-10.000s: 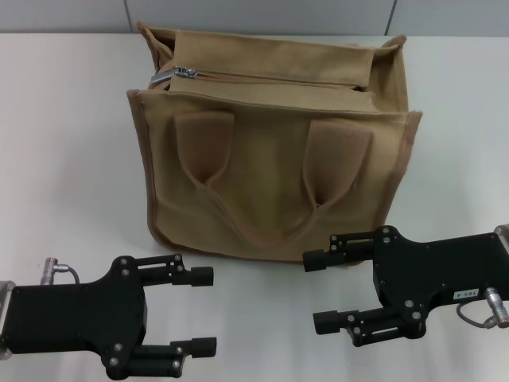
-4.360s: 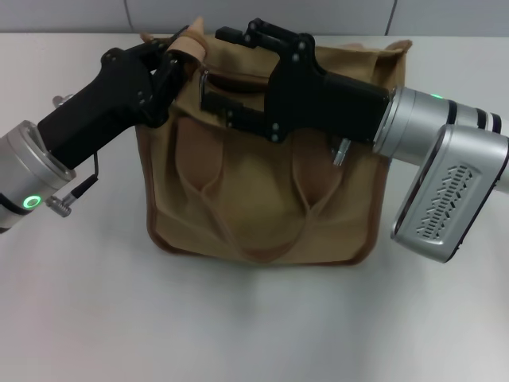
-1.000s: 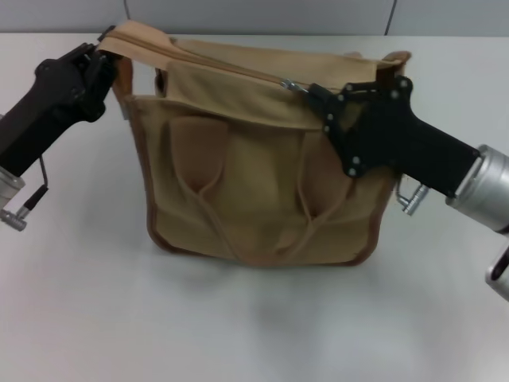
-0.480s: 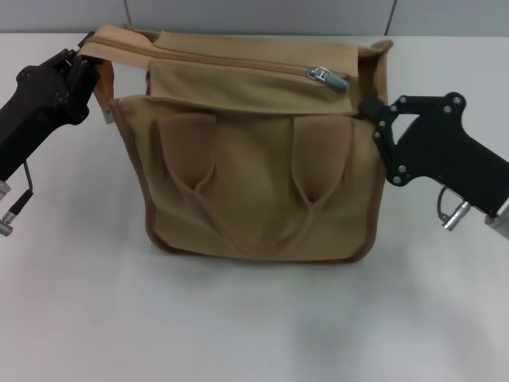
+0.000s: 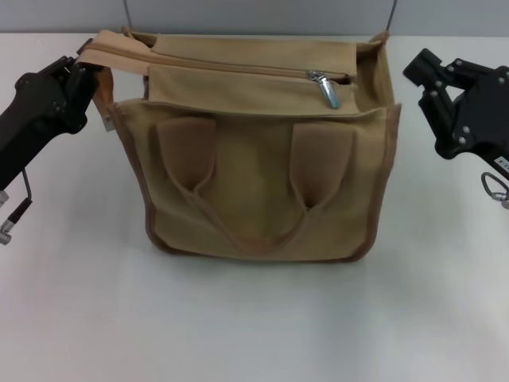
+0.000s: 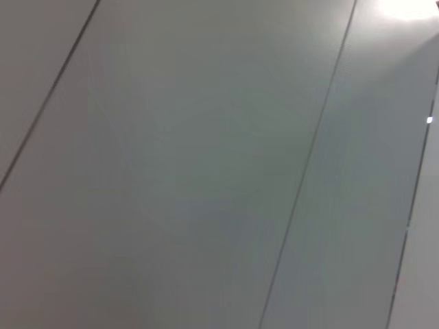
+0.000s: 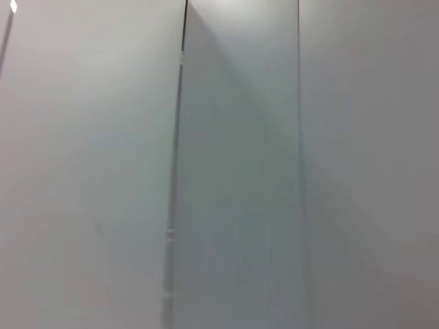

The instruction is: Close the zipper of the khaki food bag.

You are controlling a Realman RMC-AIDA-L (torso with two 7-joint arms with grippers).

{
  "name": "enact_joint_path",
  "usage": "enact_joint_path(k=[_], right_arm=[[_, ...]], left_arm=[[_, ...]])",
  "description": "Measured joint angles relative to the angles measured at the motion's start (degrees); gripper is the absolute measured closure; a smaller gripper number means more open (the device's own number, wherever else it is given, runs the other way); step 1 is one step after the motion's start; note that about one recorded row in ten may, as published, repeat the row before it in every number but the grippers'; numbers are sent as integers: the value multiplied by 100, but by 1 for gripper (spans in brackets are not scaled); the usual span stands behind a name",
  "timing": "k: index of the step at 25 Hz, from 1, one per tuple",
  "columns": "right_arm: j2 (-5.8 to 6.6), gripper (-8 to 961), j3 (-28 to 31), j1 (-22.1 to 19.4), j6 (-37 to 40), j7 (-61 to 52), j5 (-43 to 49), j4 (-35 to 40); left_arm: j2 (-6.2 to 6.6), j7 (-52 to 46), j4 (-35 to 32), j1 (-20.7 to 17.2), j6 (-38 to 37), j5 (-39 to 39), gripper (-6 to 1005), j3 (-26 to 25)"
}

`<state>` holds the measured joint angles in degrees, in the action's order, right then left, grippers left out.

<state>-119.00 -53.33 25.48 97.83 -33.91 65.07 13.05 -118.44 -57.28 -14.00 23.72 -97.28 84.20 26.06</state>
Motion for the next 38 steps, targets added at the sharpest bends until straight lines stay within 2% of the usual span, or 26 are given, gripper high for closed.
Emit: enact_joint_path(k=[4, 10, 15, 20, 21, 22, 23, 24, 25, 27, 28, 29, 30, 31, 32, 33, 34, 36, 38], right_arm=[[-5, 831, -35, -47, 39, -873, 391, 368], [-22, 717, -74, -25, 49, -894, 500, 360], [-32, 605, -116, 17, 63, -894, 507, 341], [-42, 604, -123, 19, 100, -895, 508, 334], [-44, 604, -126, 10, 107, -895, 507, 323], [-44, 603, -126, 10, 107, -895, 507, 323], [-45, 602, -126, -1, 111, -895, 508, 309], [-45, 601, -126, -1, 111, -895, 508, 309], [-45, 600, -126, -5, 112, -895, 507, 304], [-45, 597, -126, -11, 113, -895, 508, 298], [-45, 596, -125, -13, 113, -895, 508, 299], [-45, 595, -127, -13, 113, -895, 507, 298], [-45, 594, -147, -11, 114, -895, 508, 298], [-45, 593, -227, 9, 114, -895, 507, 298], [-44, 592, -293, 20, 113, -895, 507, 303], [-44, 591, -357, 29, 114, -895, 506, 313], [-44, 590, -357, 29, 114, -895, 506, 313], [-45, 587, -649, 57, 114, -890, 506, 368], [-43, 585, -795, 73, 113, -889, 506, 376]], left_arm=[[7, -245, -118, 20, -68, 29, 869, 98], [5, -914, -565, 127, -333, -5, 865, 112], [7, -1366, -938, 255, -721, -175, 696, 58], [12, -1272, -1054, 265, -1415, -223, 471, 181], [17, -1096, -1121, 194, -1575, -141, 423, 461], [17, -1096, -1121, 194, -1575, -141, 399, 461], [25, -907, -1327, 14, -1628, -81, 376, 941], [25, -907, -1327, 14, -1628, -81, 352, 941], [29, -807, -1481, -121, -1636, -54, 329, 1227], [29, -807, -1481, -121, -1636, -54, 282, 1227], [31, -452, -1919, -533, -1663, -26, 258, 1950], [34, -240, -2082, -727, -1670, -18, 256, 2258], [36, -198, -2110, -765, -1671, -14, 253, 2322], [47, 249, -2244, -982, -1673, 78, 251, 2703], [47, 249, -2244, -982, -1673, 78, 251, 2703], [63, 766, -2267, -1103, -1658, 368, 250, 2952], [63, 766, -2267, -1103, -1658, 368, 250, 2952], [31, 1318, -2171, -1114, -1510, 1087, 249, 3018], [0, 1415, -2063, -1084, -1331, 1294, 249, 2928]])
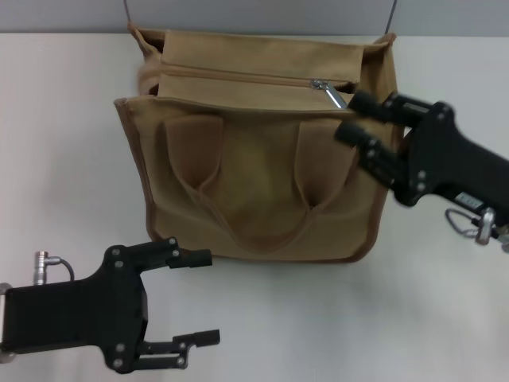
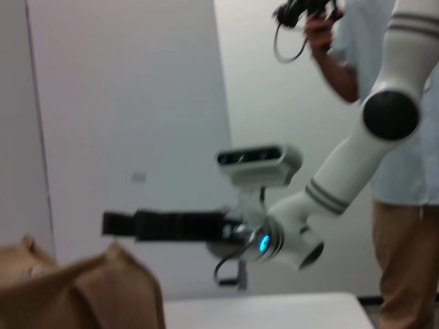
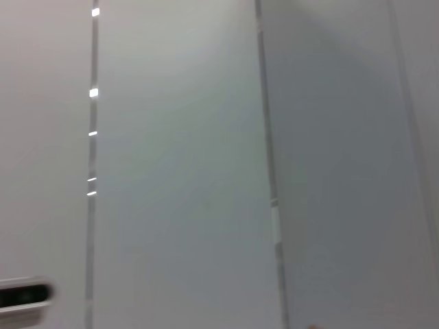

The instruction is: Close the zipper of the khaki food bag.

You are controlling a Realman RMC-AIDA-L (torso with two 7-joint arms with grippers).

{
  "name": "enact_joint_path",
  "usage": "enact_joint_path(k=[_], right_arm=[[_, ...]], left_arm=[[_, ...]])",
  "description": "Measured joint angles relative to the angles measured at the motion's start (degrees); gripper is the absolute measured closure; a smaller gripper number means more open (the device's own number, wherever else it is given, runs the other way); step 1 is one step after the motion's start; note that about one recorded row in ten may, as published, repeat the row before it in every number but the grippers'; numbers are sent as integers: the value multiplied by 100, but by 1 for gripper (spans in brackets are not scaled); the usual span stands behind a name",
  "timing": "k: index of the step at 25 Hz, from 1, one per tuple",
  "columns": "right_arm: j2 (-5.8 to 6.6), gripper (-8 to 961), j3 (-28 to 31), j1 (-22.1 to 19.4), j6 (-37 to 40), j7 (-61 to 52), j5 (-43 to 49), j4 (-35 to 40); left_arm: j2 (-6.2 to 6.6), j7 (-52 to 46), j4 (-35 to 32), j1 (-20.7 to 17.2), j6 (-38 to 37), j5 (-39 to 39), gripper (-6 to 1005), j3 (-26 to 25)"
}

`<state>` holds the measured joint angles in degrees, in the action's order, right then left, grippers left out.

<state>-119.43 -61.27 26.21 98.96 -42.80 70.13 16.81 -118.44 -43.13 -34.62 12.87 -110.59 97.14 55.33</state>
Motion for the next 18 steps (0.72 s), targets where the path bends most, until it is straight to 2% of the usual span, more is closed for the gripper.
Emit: enact_joint_path(k=[2, 3, 4, 7, 8, 12, 18], right_arm=[[10, 583, -261, 25, 0, 1, 0, 5], [27, 582, -565, 39, 0, 2, 23, 6], [27, 581, -565, 39, 0, 2, 23, 6], [39, 578, -750, 25, 0, 4, 377, 19], [35, 576, -760, -6, -23, 4, 855, 39], [25, 572, -767, -32, -74, 3, 1326, 25], [9, 376, -730, -193, -74, 3, 1415, -27]], left_arm=[[-6, 14, 95, 13, 111, -6, 248, -114], [-10, 19, 265, 40, 224, -65, 248, -383], [-10, 19, 265, 40, 224, -65, 247, -383], [12, -20, 609, 111, 248, -100, 247, -935], [19, -90, 638, 121, 253, -90, 246, -984], [38, -410, 650, 160, 245, 7, 245, -967], [16, -487, 635, 207, 193, 654, 243, -914]])
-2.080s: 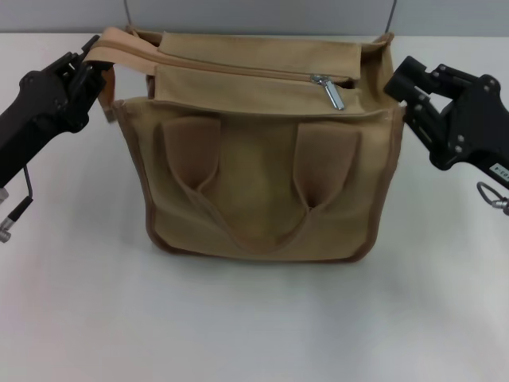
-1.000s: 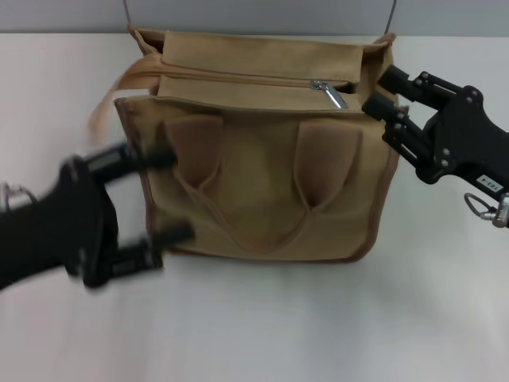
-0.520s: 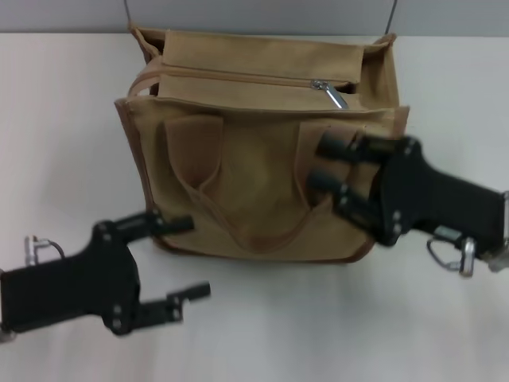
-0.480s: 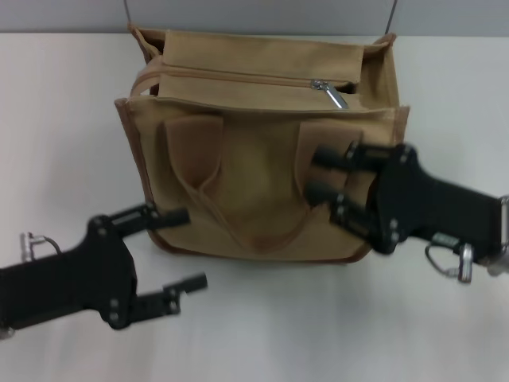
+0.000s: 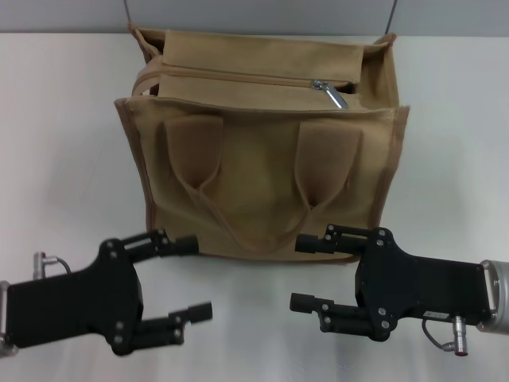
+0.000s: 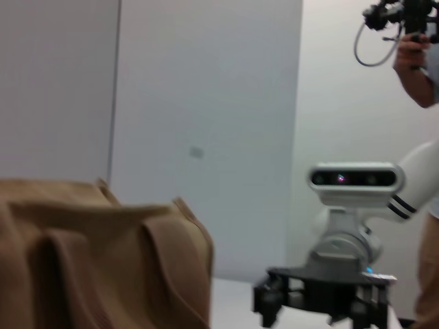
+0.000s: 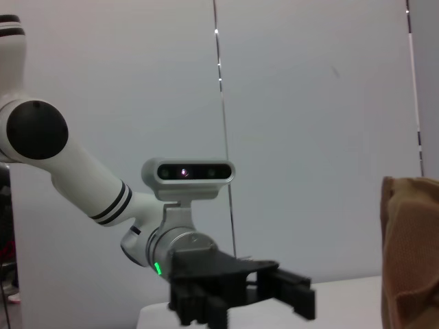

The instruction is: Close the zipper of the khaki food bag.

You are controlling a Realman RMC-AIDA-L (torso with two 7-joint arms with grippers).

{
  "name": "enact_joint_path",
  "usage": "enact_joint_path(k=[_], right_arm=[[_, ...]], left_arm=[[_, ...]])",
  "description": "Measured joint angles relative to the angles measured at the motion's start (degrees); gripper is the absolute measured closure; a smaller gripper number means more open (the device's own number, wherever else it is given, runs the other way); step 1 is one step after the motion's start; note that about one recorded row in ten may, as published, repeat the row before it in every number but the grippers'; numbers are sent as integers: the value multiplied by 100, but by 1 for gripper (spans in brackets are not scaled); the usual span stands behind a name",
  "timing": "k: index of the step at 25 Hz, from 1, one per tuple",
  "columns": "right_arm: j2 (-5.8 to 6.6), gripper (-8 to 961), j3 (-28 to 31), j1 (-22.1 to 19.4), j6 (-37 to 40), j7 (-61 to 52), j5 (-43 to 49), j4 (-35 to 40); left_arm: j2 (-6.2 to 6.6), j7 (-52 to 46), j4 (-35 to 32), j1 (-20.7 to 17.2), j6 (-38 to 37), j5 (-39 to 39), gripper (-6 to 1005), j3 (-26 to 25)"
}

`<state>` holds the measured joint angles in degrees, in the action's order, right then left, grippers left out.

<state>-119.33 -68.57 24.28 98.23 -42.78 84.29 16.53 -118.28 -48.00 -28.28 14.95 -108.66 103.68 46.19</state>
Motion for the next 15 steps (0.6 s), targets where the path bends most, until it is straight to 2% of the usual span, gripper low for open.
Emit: enact_joint_path(k=[5, 15], right_arm=[[-2, 294, 2, -30, -38, 0, 3, -2], [-8, 293, -69, -25, -438, -9, 87, -17]], left_arm=[[-5, -7, 11, -22, -7, 356, 243, 4], [-22, 31, 142, -2, 54, 714, 243, -9]])
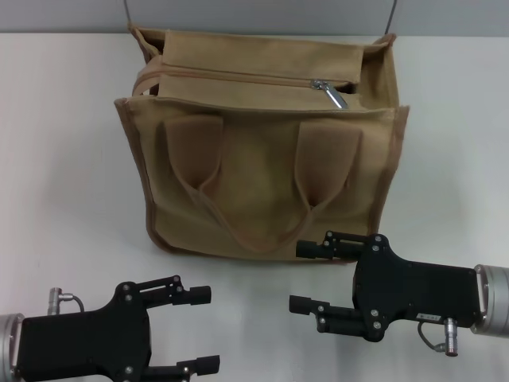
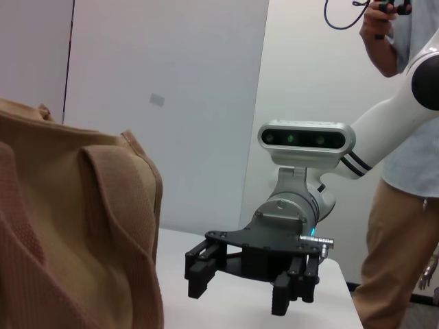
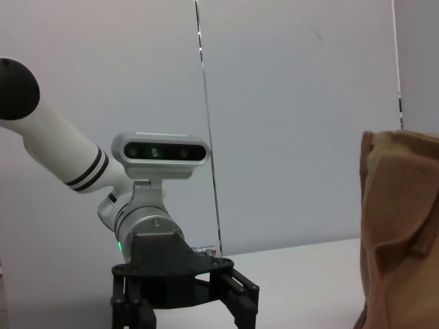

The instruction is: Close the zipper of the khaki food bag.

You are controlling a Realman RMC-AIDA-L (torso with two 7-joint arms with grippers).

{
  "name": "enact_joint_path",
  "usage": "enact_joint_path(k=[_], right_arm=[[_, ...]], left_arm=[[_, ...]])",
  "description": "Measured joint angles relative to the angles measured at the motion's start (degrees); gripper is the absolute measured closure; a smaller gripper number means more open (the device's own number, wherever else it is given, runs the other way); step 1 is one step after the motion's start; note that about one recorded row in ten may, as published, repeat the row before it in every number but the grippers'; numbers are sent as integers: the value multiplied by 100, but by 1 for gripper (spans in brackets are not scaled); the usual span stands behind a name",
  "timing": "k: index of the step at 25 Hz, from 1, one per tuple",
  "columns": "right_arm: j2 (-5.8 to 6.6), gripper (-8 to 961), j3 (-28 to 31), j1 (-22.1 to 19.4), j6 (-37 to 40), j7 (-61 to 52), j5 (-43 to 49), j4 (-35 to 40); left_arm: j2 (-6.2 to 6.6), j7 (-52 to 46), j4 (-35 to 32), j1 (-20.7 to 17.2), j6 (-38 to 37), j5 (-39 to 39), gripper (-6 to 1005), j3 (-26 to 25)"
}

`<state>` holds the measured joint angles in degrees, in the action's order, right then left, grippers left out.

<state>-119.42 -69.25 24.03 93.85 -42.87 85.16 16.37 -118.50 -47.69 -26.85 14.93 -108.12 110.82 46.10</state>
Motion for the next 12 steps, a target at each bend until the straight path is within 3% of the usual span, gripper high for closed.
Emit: enact_joint_path(k=[12], right_arm=[[-3, 293, -1, -4, -8, 6, 10, -18]], left_arm=[[2, 14, 23, 51, 67, 9, 243, -6]])
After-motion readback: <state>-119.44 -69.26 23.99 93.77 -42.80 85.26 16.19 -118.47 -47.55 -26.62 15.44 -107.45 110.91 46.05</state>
